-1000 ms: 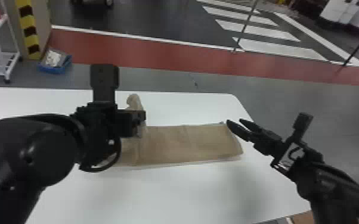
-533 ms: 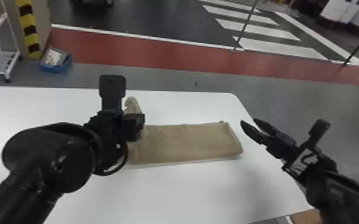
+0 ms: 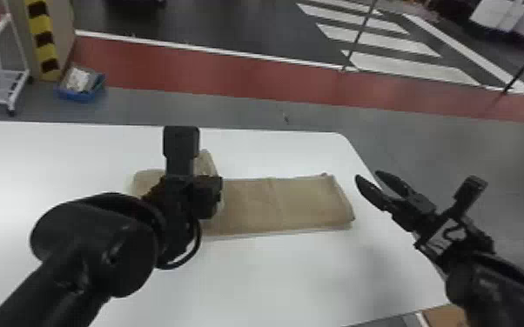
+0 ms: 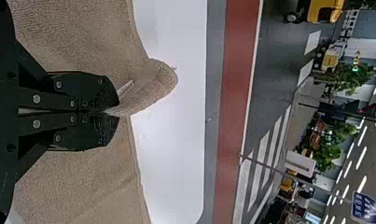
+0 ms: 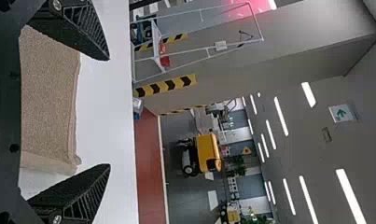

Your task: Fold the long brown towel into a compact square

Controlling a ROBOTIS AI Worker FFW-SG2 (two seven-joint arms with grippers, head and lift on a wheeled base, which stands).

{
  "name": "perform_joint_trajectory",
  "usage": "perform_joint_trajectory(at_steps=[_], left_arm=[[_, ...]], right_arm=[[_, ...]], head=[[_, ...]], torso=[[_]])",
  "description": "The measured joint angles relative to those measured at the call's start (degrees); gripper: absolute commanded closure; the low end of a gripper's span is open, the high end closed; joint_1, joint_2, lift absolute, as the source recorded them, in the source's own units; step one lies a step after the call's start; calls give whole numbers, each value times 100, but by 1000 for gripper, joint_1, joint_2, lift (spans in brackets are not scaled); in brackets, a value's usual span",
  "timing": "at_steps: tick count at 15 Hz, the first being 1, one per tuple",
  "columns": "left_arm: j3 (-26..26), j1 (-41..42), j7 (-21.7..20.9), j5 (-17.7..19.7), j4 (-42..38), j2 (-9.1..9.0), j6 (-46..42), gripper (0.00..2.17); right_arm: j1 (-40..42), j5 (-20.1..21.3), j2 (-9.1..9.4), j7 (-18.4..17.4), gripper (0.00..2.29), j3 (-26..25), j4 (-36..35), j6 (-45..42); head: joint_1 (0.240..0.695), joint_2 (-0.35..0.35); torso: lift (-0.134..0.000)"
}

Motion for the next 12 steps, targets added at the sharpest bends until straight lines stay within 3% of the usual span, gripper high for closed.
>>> perform_joint_trajectory(at_steps=[2,4,5,7,8,12], left_arm=[[-52,11,37,8,-117,0,35,1659],[-97,68,-153,2,-244,0,248,1035],[-134,94,-261,2,-264,0,372,1001],[-247,142,-368,-1,-272,0,508,110],[-274,166,-463,4,-266,0,520,16],[-345,201,-545,25,-100,0,426,26]], right_arm=[[28,-30,-12,0,66,-13,0,-1],[71,-87,-14,-3,66,-21,-38,17],[86,-112,-7,-9,66,-19,-57,43],[115,-143,33,-53,66,18,-129,90],[126,-141,46,-78,66,46,-183,101],[216,-122,199,-114,103,138,-429,210]], head=[[682,-350],[683,-350],[687,-350],[695,-350],[695,-350],[695,-350]], torso=[[-120],[-120],[-120],[-120],[-120],[-120]])
